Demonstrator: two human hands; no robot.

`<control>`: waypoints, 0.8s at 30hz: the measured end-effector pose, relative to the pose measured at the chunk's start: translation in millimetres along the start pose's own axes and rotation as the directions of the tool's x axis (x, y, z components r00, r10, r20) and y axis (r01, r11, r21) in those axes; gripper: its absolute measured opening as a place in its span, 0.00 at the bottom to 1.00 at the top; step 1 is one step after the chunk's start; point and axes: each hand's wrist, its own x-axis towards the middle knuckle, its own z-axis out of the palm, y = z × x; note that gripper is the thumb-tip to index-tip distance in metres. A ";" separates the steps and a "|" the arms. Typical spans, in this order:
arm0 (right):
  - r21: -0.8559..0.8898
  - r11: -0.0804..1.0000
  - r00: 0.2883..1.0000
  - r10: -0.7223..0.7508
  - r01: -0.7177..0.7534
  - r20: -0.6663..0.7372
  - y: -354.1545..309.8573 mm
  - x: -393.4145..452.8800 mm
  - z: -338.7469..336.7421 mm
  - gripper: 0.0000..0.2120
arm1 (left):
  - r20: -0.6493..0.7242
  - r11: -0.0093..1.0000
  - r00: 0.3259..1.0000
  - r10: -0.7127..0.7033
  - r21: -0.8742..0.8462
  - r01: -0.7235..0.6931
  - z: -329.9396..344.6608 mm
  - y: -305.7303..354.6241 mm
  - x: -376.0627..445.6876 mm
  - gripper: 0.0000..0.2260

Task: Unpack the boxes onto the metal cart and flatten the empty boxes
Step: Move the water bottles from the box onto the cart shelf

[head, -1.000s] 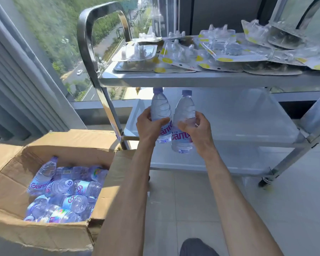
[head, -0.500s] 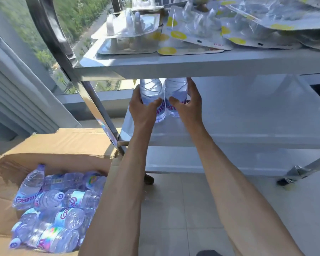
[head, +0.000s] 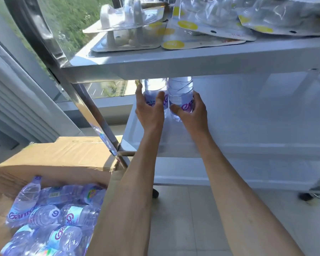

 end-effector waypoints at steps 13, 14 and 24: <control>-0.008 1.000 0.998 0.012 -0.013 -0.056 3.7 14.9 7.6 0.31 | 0.090 0.970 0.975 0.202 0.119 -0.212 2.0 -27.8 -0.6 0.33; -0.025 1.000 0.998 0.012 -0.013 -0.057 3.3 14.5 6.8 0.32 | 0.104 0.971 0.975 0.197 0.118 -0.208 2.9 -26.9 -0.3 0.35; -0.095 0.995 1.000 -0.002 0.000 -0.025 -1.5 0.9 -3.9 0.35 | 0.109 0.978 0.986 0.129 0.148 -0.144 -7.1 -20.0 -20.4 0.35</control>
